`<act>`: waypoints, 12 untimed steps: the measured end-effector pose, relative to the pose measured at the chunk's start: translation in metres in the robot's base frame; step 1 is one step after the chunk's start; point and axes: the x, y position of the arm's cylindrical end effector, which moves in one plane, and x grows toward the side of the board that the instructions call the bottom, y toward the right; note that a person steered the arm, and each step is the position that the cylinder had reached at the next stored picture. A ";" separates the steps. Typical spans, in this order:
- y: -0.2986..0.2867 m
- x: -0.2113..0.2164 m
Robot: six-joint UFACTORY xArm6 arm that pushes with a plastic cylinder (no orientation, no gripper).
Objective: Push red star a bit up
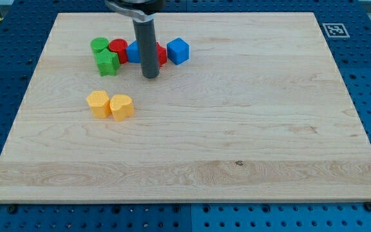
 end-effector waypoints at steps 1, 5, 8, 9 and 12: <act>0.017 0.000; 0.020 -0.019; -0.008 -0.006; -0.008 -0.006; -0.021 -0.006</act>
